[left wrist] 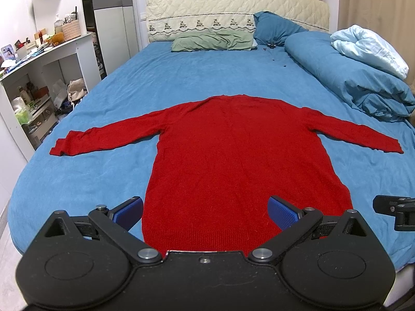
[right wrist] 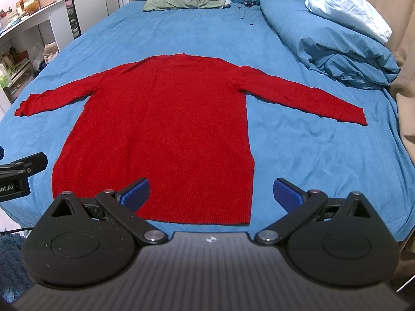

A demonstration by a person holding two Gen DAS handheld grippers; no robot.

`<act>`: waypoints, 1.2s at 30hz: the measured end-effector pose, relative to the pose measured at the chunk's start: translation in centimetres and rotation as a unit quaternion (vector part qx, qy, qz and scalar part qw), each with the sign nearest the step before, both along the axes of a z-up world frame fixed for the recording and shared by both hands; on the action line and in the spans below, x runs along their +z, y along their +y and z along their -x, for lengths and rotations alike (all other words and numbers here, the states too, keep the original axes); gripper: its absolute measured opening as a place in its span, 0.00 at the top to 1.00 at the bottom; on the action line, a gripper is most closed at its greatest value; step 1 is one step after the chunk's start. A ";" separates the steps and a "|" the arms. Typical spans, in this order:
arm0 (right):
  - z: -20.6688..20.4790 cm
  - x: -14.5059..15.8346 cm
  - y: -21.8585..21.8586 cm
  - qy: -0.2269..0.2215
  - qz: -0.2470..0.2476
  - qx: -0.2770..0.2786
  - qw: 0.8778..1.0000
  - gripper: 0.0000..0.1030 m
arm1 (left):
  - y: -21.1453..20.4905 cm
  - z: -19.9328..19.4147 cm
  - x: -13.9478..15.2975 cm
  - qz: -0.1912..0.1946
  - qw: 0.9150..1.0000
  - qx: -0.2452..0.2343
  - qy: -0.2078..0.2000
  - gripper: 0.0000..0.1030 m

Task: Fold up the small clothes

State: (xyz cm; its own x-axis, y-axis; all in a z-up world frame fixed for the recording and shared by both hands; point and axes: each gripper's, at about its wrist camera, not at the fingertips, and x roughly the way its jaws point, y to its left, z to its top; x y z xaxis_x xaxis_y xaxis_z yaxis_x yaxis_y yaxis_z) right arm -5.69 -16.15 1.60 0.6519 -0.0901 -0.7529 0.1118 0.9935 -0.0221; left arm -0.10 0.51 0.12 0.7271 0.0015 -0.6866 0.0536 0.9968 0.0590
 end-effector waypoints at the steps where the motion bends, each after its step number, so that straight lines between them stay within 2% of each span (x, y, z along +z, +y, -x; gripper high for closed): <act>1: 0.1 0.0 -0.1 -0.001 0.000 0.001 1.000 0.00 | 0.0 0.0 0.0 0.000 1.000 0.001 0.001 0.00; 6: 0.3 0.0 -0.1 -0.001 -0.002 0.004 1.000 0.00 | -0.2 0.1 0.0 0.003 1.000 0.001 -0.001 0.00; 15: 0.8 0.7 -0.3 -0.010 -0.007 0.008 1.000 0.00 | -0.4 0.4 0.4 -0.008 0.999 0.007 -0.035 0.00; 16: 0.9 0.8 -0.3 -0.012 -0.007 0.008 1.000 0.00 | -0.8 0.5 0.7 -0.023 0.999 0.003 -0.029 0.00; 18: 1.1 1.3 -0.6 -0.017 -0.007 0.008 1.000 0.00 | -1.4 0.5 1.7 -0.035 0.998 -0.007 -0.048 0.00; 22: 0.9 3.0 -2.5 -0.036 -0.015 -0.007 0.999 0.00 | -4.1 -0.7 5.8 -0.024 0.995 -0.046 -0.089 0.00; 25: 0.2 4.6 -4.3 -0.056 -0.009 -0.024 0.998 0.00 | -6.8 -2.6 8.8 -0.017 0.991 -0.080 -0.109 0.00; 27: -0.8 5.9 -5.9 -0.067 0.002 -0.038 0.997 0.00 | -8.2 -4.5 10.0 0.003 0.989 -0.101 -0.106 0.00; 29: -2.0 7.0 -7.7 -0.078 0.010 -0.051 0.996 0.00 | -9.8 -7.4 10.2 0.014 0.989 -0.117 -0.087 0.00; 32: -4.1 8.2 -10.9 -0.087 0.016 -0.072 0.993 0.00 | -12.4 -10.9 11.1 0.021 0.985 -0.141 -0.098 0.00; 36: -7.5 8.5 -15.6 -0.086 0.026 -0.107 0.990 0.00 | -14.5 -16.3 11.3 0.082 0.980 -0.166 -0.079 0.00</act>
State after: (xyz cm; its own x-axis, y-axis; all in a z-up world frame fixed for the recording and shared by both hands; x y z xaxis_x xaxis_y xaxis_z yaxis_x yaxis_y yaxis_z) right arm 1.84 -31.71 10.14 0.7317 -0.2747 -0.6238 0.3254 0.9450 -0.0345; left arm 16.17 -13.95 11.44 0.7660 -0.3536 -0.5369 0.3789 0.9230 -0.0672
